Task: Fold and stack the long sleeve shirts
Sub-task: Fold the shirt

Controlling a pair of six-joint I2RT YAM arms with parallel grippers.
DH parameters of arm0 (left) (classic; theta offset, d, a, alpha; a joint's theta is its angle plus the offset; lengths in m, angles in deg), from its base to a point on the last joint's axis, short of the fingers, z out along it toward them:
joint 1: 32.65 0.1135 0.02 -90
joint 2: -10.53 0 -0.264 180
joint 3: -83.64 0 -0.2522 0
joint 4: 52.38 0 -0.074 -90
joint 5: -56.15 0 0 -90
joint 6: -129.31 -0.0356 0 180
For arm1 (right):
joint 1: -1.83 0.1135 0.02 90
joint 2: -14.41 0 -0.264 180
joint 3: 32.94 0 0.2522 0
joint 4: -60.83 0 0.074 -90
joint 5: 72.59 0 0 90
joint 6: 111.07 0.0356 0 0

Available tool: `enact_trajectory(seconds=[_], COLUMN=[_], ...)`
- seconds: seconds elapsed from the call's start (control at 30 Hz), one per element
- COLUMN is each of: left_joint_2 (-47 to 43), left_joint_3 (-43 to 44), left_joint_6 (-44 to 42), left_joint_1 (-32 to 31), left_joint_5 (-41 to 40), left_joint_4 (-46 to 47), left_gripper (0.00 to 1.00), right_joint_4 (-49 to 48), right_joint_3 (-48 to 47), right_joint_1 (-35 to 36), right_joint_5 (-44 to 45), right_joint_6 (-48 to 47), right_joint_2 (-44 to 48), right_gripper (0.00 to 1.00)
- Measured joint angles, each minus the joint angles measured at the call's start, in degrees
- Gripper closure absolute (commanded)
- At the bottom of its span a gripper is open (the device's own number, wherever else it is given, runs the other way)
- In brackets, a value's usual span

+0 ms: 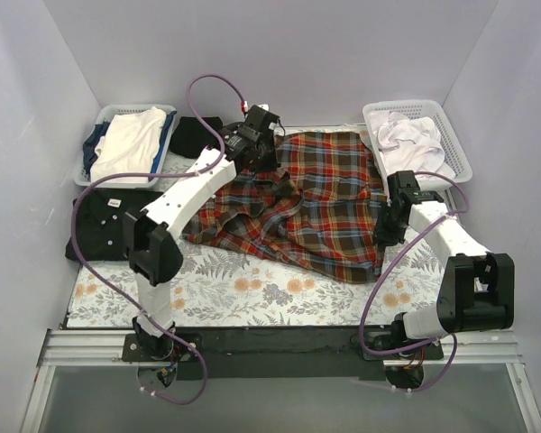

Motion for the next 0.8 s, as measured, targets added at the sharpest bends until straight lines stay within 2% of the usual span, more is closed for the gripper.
enact_trajectory(seconds=[0.03,0.07,0.1,0.13,0.17,0.27,0.37,0.47,0.8], left_joint_2=[1.8,3.9,5.9,8.0,9.5,15.3,16.8,13.1,-15.7], left_joint_3=[1.0,1.8,1.9,1.9,1.9,2.0,0.6,-5.0,-35.3], left_joint_6=[-0.1,-0.2,-0.3,-0.5,-0.9,-0.9,-1.0,-1.2,1.0], left_joint_1=[0.6,1.3,2.1,2.9,3.4,5.0,6.1,7.4,14.7], left_joint_5=[-0.2,-0.3,-0.4,-0.4,-0.4,-1.1,-2.3,-3.0,-5.2], left_joint_4=[1.1,3.0,5.0,6.8,8.0,11.4,11.5,12.7,10.8], left_gripper=[1.00,0.94,0.73,0.47,0.34,0.17,0.11,0.10,0.09], right_joint_4=[0.0,0.1,0.1,0.1,0.1,0.1,0.2,0.2,0.5], right_joint_3=[-0.2,-0.4,-0.8,-1.0,-1.3,-1.8,-1.9,-1.8,4.7], right_joint_1=[0.0,0.0,0.0,0.0,0.0,0.0,0.0,0.0,0.0], right_joint_5=[0.0,0.0,0.0,0.0,0.0,0.1,0.3,-0.2,-3.0], right_joint_6=[0.0,0.0,0.0,0.0,0.0,0.0,-0.1,-0.9,-3.3], right_joint_2=[0.0,0.1,0.1,0.1,0.2,0.5,1.0,1.8,3.3], right_gripper=[0.76,0.76,0.76,0.76,0.76,0.75,0.73,0.69,0.61])
